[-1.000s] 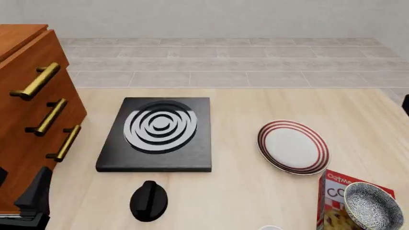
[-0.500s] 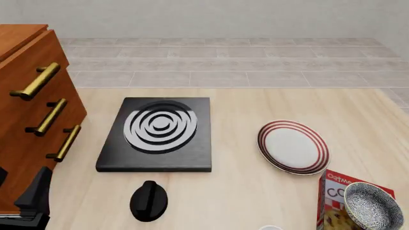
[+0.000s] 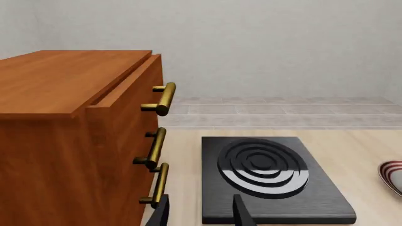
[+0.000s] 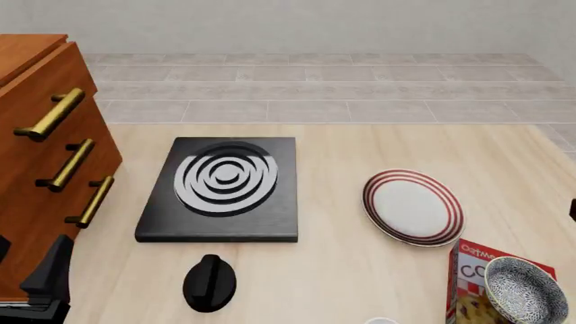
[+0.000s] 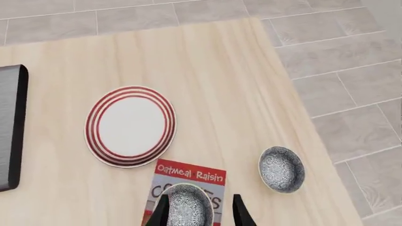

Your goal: Pick the akita bowl on the cookies box and place it on the plate.

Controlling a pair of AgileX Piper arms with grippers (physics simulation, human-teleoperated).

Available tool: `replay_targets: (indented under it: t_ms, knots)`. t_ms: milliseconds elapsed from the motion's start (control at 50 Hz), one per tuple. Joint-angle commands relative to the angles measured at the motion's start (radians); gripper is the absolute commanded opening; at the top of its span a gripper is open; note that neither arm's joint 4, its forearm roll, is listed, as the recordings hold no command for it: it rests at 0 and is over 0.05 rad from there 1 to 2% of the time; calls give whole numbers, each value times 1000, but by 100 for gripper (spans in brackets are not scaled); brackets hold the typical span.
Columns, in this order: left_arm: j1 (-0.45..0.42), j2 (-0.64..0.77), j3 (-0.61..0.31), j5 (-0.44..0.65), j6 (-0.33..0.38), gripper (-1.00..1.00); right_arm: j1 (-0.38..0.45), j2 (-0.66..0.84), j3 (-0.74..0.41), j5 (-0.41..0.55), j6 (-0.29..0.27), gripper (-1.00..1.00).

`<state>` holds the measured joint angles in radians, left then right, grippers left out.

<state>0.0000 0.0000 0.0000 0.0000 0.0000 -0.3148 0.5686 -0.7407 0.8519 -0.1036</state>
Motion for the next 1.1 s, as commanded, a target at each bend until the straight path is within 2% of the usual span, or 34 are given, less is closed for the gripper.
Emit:
replay_targets:
  t_ms: [20, 40, 280, 360, 600, 800, 840, 1100]
  knots:
    - [0, 0, 0, 0, 0, 100, -12, -10, 82, -8, 53, 100]
    - [0, 0, 0, 0, 0, 100, -32, -7, 93, -20, 57, 100]
    - [0, 0, 0, 0, 0, 100, -56, -31, 116, -7, 45, 100]
    - [0, 0, 0, 0, 0, 100, -51, -37, 124, -2, 56, 100]
    - [0, 0, 0, 0, 0, 100, -82, -33, 185, -41, 54, 100]
    - [0, 0, 0, 0, 0, 100, -90, -18, 224, -79, 77, 100]
    - [0, 0, 0, 0, 0, 100, -78, -13, 236, -85, 109, 100]
    - [0, 0, 0, 0, 0, 100, -91, -1, 264, -119, 114, 100]
